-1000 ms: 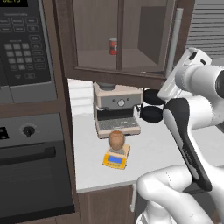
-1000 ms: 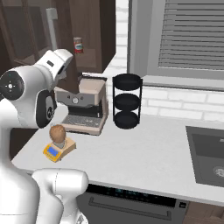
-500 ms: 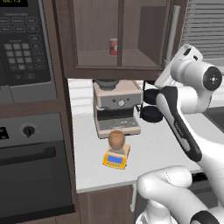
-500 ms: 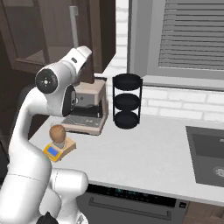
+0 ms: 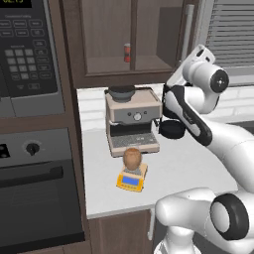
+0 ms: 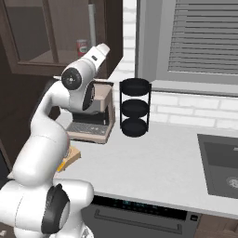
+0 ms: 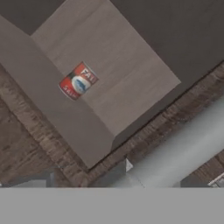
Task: Pick the honey bottle and place it on the digital scale for weighing, and close the cabinet.
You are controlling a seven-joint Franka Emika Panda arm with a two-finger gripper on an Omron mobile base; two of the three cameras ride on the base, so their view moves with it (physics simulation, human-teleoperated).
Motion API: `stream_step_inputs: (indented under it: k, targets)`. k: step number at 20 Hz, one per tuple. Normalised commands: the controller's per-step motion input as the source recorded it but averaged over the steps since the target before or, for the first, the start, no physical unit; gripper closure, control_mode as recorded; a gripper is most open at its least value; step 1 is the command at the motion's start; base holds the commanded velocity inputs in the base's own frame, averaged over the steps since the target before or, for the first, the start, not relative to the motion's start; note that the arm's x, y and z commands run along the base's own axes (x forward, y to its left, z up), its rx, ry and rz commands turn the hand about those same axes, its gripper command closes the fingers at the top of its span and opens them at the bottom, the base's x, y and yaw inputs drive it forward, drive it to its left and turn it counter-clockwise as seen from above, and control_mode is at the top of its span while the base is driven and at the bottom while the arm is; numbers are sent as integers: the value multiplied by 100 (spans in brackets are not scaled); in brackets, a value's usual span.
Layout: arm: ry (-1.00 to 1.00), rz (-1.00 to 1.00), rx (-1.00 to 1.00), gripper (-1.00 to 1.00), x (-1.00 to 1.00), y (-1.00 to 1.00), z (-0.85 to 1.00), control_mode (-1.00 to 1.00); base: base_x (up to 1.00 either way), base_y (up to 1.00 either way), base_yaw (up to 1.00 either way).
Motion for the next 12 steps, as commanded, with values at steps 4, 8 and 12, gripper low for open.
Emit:
stream_step_inputs:
  k: [4,8,12]
  targets:
    - [-1,0,2,-100,99,0,-5,-100,0,0,0]
    - [-8,0,0,-100,97,0,-26,-100,0,0,0]
    - [1,0,2,-100,63,-4,-5,-100,0,0,0]
